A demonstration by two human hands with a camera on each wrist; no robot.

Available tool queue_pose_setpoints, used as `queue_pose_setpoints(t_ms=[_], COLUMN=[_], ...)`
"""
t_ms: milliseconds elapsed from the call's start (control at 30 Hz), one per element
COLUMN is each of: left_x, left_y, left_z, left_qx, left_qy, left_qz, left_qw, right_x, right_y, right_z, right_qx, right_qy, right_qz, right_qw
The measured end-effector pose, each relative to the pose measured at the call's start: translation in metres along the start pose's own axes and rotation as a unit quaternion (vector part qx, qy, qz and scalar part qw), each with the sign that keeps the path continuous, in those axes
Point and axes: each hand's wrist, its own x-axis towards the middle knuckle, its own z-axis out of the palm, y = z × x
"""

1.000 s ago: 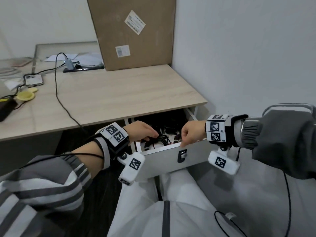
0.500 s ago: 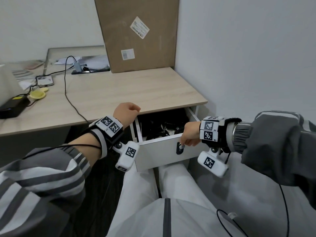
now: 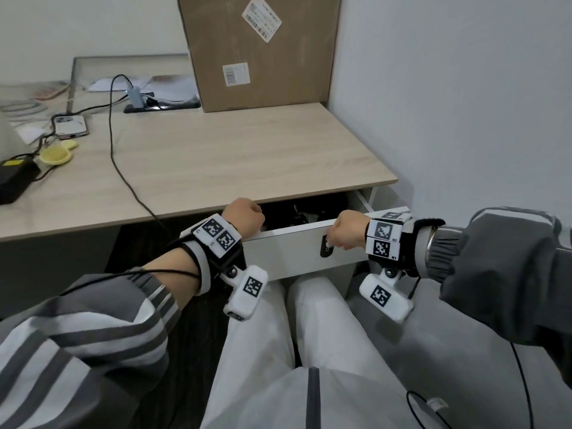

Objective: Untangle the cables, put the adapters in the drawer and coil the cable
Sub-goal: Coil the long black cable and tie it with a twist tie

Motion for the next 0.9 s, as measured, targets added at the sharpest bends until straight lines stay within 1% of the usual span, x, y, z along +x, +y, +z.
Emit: queue_pose_setpoints(t_ms=[67,100,133,200,267,333,400,500,567,667,733,900], left_x=[0.002,0.005,0.009,0.017,0.022,0.025,0.028,0.031,0.032,0.035,0.035,0.033], left_y=[0.003,0.003,0.001,-0.004,-0.012,-0.019,-0.025,-0.03,-0.032,-0.033,-0.034,-0.032], left_z=[-0.005,-0.009,-0.012,-0.018,-0.022,-0.026,-0.03,-0.034,-0.035,-0.035,-0.036,-0.039], left_qx=[-0.006,-0.001,0.007,0.031,0.066,0.103,0.12,0.135,0.135,0.128,0.12,0.117], left_qy=[0.081,0.103,0.111,0.096,0.06,0.034,0.021,0.011,0.01,0.021,0.021,0.025], left_qz=[0.025,0.037,0.041,0.031,0.011,0.01,0.014,0.026,0.033,0.028,0.022,0.017], left_qw=[0.996,0.994,0.993,0.994,0.996,0.994,0.992,0.991,0.99,0.991,0.992,0.993], right_x=[0.01,0.014,0.021,0.028,0.039,0.051,0.062,0.072,0.077,0.082,0.082,0.078], right_y=[-0.002,-0.003,-0.004,-0.007,-0.006,-0.007,-0.012,-0.021,-0.022,-0.02,-0.02,-0.015], right_z=[0.004,0.006,0.008,0.01,0.013,0.013,0.012,0.013,0.016,0.02,0.021,0.021], right_qx=[0.003,0.015,0.037,0.1,0.163,0.222,0.269,0.315,0.318,0.319,0.323,0.269], right_qy=[0.016,0.014,0.016,0.042,0.07,0.058,0.037,0.042,0.053,0.071,0.071,0.079], right_qz=[-0.007,-0.012,-0.02,-0.034,-0.019,0.006,0.016,0.047,0.051,0.033,0.023,-0.005], right_qw=[1.0,1.0,0.999,0.994,0.984,0.973,0.962,0.947,0.945,0.945,0.943,0.96])
